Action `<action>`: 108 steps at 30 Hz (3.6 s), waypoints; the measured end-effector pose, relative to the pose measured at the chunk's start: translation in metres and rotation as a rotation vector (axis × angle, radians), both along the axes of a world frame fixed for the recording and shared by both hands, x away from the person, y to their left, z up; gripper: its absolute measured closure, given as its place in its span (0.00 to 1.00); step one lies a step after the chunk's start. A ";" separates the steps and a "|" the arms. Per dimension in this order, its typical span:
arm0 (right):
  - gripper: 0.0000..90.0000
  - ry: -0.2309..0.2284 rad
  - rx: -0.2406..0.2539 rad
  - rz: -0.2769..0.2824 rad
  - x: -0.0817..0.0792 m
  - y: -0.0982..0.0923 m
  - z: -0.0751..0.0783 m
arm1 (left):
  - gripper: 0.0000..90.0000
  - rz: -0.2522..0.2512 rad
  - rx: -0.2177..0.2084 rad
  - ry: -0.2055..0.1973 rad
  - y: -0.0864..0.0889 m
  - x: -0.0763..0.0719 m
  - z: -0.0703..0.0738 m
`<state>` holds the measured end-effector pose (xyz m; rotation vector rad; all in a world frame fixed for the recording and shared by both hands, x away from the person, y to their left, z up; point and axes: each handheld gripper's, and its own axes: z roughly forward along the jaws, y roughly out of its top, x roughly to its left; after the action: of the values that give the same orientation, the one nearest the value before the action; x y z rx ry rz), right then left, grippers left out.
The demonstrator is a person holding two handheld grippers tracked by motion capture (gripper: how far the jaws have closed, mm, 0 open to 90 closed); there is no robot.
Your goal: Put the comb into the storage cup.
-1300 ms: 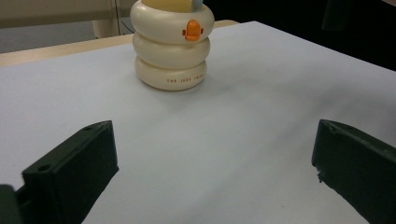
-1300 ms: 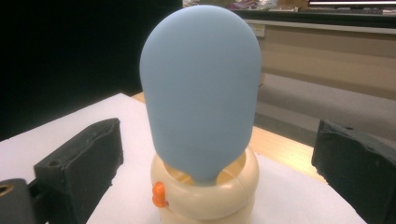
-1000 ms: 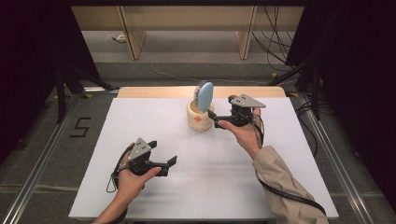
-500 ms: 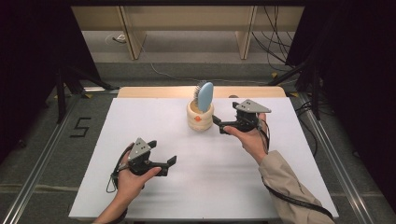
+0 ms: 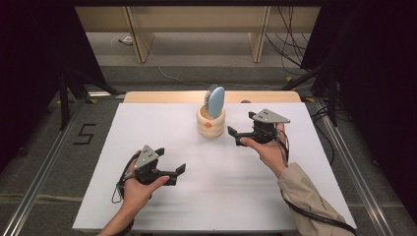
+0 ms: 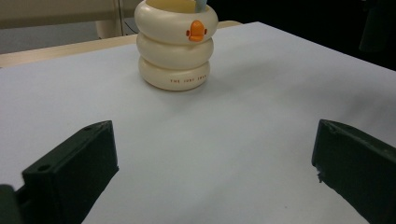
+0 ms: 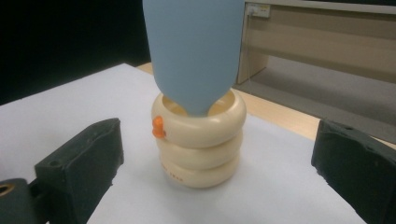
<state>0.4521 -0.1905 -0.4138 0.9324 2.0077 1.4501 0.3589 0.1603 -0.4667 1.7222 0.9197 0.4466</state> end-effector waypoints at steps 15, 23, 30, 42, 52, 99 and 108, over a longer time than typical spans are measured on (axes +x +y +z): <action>0.04 0.010 -0.009 0.010 -0.008 -0.006 -0.003 | 0.00 0.001 0.001 -0.002 0.001 0.000 0.001; 0.04 0.012 -0.006 0.010 -0.012 -0.012 -0.003 | 0.00 0.003 0.000 -0.003 0.001 0.000 0.001; 0.04 0.016 -0.008 0.010 -0.016 -0.016 -0.004 | 0.00 0.004 0.000 -0.004 0.001 0.000 0.001; 0.04 0.024 -0.004 0.007 -0.022 -0.025 -0.006 | 0.00 0.006 0.001 -0.004 0.002 0.000 0.001; 0.04 0.024 -0.003 0.007 -0.027 -0.031 -0.007 | 0.00 0.006 0.002 -0.003 0.002 0.000 0.001; 0.08 0.049 -0.022 0.026 -0.052 -0.068 -0.021 | 0.00 0.002 0.016 0.002 0.005 0.000 -0.001; 0.09 0.060 -0.024 0.015 -0.057 -0.076 -0.025 | 0.00 0.000 0.017 0.005 0.004 0.000 -0.001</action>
<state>0.3951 -0.2667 -0.4388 0.9637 2.0752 1.4187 0.3587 0.1643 -0.4682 1.7401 0.9220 0.4513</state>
